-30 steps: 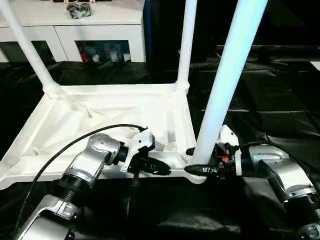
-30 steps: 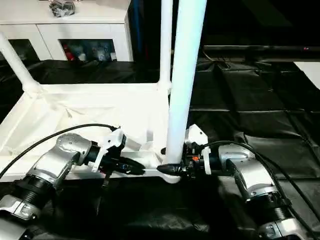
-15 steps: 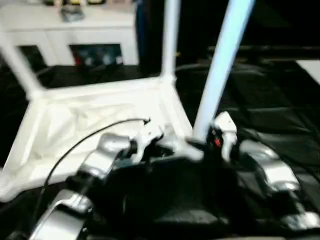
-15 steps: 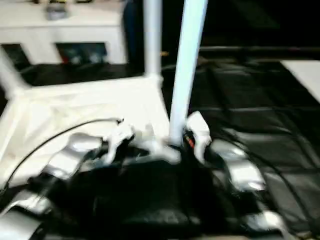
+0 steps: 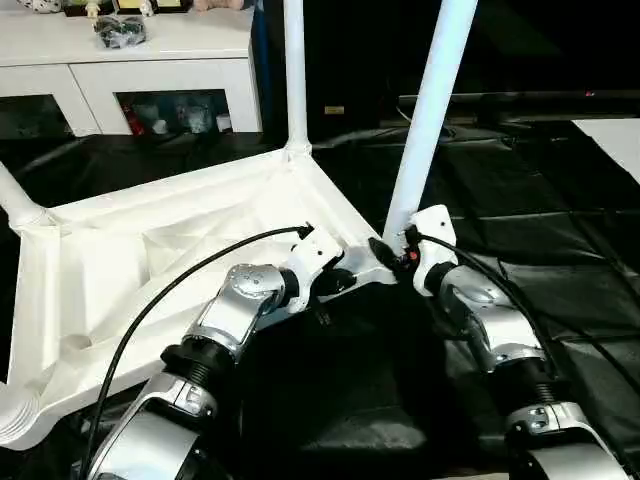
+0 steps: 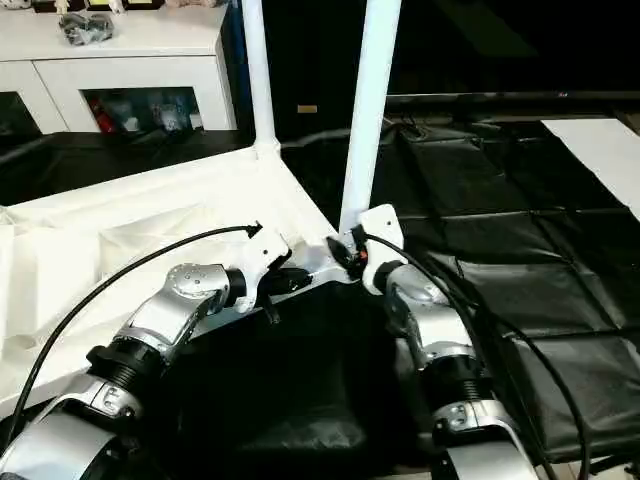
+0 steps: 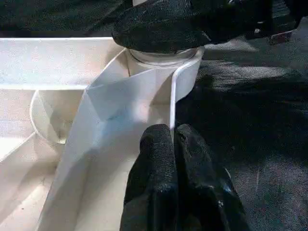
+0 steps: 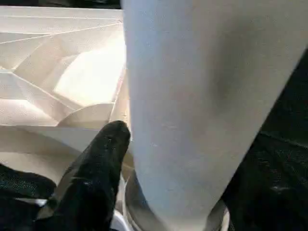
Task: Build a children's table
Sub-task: Rotate leg to tighten
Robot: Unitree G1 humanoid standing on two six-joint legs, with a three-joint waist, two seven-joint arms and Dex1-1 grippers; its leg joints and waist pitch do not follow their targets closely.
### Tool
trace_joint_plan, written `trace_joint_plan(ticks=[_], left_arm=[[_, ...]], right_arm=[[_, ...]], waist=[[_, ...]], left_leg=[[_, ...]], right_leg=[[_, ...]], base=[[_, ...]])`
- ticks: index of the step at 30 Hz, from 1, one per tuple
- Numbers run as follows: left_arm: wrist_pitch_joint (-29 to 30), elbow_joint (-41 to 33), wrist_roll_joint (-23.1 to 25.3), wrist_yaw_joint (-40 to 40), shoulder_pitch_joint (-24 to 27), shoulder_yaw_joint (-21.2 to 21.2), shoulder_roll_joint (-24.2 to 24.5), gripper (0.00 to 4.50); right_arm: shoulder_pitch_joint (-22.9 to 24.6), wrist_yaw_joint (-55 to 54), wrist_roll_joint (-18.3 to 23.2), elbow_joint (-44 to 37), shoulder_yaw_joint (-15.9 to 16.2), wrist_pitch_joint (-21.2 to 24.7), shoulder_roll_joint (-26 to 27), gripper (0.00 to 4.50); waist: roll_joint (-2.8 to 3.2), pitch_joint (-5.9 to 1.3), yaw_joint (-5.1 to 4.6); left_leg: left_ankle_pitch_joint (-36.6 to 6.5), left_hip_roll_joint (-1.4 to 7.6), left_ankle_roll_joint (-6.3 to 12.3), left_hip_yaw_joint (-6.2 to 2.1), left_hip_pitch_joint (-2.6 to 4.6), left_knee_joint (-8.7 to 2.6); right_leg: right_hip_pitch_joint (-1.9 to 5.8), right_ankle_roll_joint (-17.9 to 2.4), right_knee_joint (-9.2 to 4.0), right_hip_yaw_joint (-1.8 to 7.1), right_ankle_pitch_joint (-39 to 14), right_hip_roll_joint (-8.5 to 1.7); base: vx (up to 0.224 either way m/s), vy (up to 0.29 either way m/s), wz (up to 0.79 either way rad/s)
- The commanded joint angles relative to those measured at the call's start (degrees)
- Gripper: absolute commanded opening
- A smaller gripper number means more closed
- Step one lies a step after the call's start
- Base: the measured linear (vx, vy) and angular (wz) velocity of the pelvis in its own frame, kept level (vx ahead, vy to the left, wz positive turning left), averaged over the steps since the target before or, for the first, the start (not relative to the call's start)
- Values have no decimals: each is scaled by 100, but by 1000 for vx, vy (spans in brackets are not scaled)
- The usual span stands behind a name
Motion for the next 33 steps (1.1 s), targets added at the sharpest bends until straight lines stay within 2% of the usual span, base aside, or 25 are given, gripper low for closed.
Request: trace_joint_plan(ticks=[1,3,4,6,7,8,9,10,11,12,13,14,16,18,20,22,23,27,28,30,33], left_arm=[[-202,-48,-21,25,-180,-76,-122,0],[-273,-71,-20,-169,-140,-103,-28,0],[-273,-71,-20,-169,-140,-103,-28,0],[-341,-123,-49,-369,-88,-117,61,0],[-341,-123,-49,-369,-88,-117,61,0],[-427,-186,-101,-603,-25,-148,142,0],[-431,-190,-104,-616,-21,-150,147,0],[-497,-251,-162,-810,32,-172,203,0],[-501,-319,-216,-989,82,-192,263,0],[-498,-358,-248,-1097,110,-203,298,0],[-498,-358,-248,-1097,110,-203,298,0],[-531,-447,-322,-1358,173,-234,390,0],[-551,-481,-345,-1468,194,-254,441,0],[-580,-524,-378,-1621,221,-273,508,0],[-581,-571,-416,-1805,249,-293,582,0],[-577,-591,-432,-1887,260,-303,614,0],[-547,-657,-467,-2027,288,-324,664,0],[-533,-731,-499,-2154,314,-327,738,0],[-530,-752,-509,-2188,321,-323,763,0],[-529,-778,-514,-2238,336,-328,788,0],[-502,-881,-515,-2397,395,-400,860,0]], right_arm=[[180,509,41,135,425,171,156,317],[383,1043,85,-282,453,138,-278,324],[383,1043,85,-282,453,138,-278,324],[691,1680,212,-801,478,150,-815,324],[691,1680,212,-801,478,150,-815,324],[921,2143,330,-1128,465,138,-1219,324],[935,2172,338,-1147,463,138,-1243,324],[1071,2454,403,-1324,430,85,-1495,324],[1183,2733,490,-1472,385,83,-1724,324],[1246,2908,537,-1554,348,87,-1854,324],[1246,2908,537,-1554,348,87,-1854,324],[1350,3201,586,-1682,270,19,-2121,324],[1384,3331,632,-1746,218,33,-2239,324],[1401,3439,703,-1818,151,55,-2354,324],[1394,3484,758,-1874,116,67,-2414,324],[1387,3490,770,-1890,112,64,-2428,324],[1343,3511,827,-1873,99,171,-2419,342],[1258,3596,1025,-1924,64,442,-2378,362],[1255,3669,1091,-1993,84,520,-2380,362],[1255,3709,1076,-2052,128,519,-2363,395],[1197,3604,894,-2007,252,312,-2279,395]], waist=[[-21,-279,14],[-34,-287,32],[-37,-281,53],[-47,-298,89],[-55,-309,113],[-26,-303,110],[-41,-315,132],[-49,-319,131],[-26,-322,140],[-33,-323,139],[-20,-324,139],[-8,-320,122],[-27,-310,129],[1,-290,143],[3,-285,144],[9,-291,157],[1,-299,164],[15,-305,189],[-19,-305,202],[6,-305,220],[7,-307,217]], left_leg=[[-1677,175,101,-118,50,-453],[-1669,179,124,-109,60,-442],[-1609,182,159,-108,45,-444],[-1489,182,243,-93,51,-419],[-1308,182,316,-87,41,-404],[-1220,175,363,-94,2,-408],[-1197,179,380,-93,18,-395],[-1176,183,413,-92,22,-390],[-1134,185,473,-94,10,-380],[-1117,194,505,-96,8,-382],[-1077,191,557,-94,-2,-373],[-1106,187,567,-90,-5,-375],[-1110,192,593,-88,-4,-373],[-1135,199,588,-83,8,-369],[-1152,202,570,-82,9,-376],[-1096,201,541,-84,15,-376],[-1068,208,535,-85,18,-375],[-987,204,564,-79,17,-367],[-982,208,576,-74,12,-365],[-968,216,557,-78,17,-366],[-961,215,507,-82,19,-368]], right_leg=[[208,-1093,-540,196,-1720,-321],[209,-1091,-545,205,-1653,-316],[237,-1081,-540,205,-1539,-306],[243,-1112,-525,216,-1306,-311],[259,-1178,-495,220,-1041,-310],[283,-1218,-490,207,-931,-313],[289,-1212,-490,205,-898,-313],[285,-1248,-472,208,-837,-314],[309,-1308,-465,199,-738,-314],[313,-1347,-459,201,-685,-318],[303,-1408,-453,191,-641,-318],[300,-1426,-471,180,-687,-310],[298,-1456,-466,178,-795,-313],[281,-1413,-487,186,-1078,-321],[276,-1377,-499,185,-1196,-321],[265,-1354,-494,184,-1191,-316],[266,-1372,-481,185,-1113,-316],[274,-1436,-450,181,-895,-301],[277,-1440,-451,179,-893,-306],[269,-1422,-442,180,-923,-319],[263,-1402,-445,184,-951,-327]], base=[[0,0,0],[0,0,0],[0,0,0],[0,0,0],[0,0,0],[0,0,0],[0,0,0],[0,0,0],[0,0,0],[0,0,0],[0,0,0],[0,0,0],[0,0,0],[0,0,0],[0,0,0],[0,0,0],[0,0,0],[0,0,0],[0,0,0],[0,0,0],[0,0,0]])
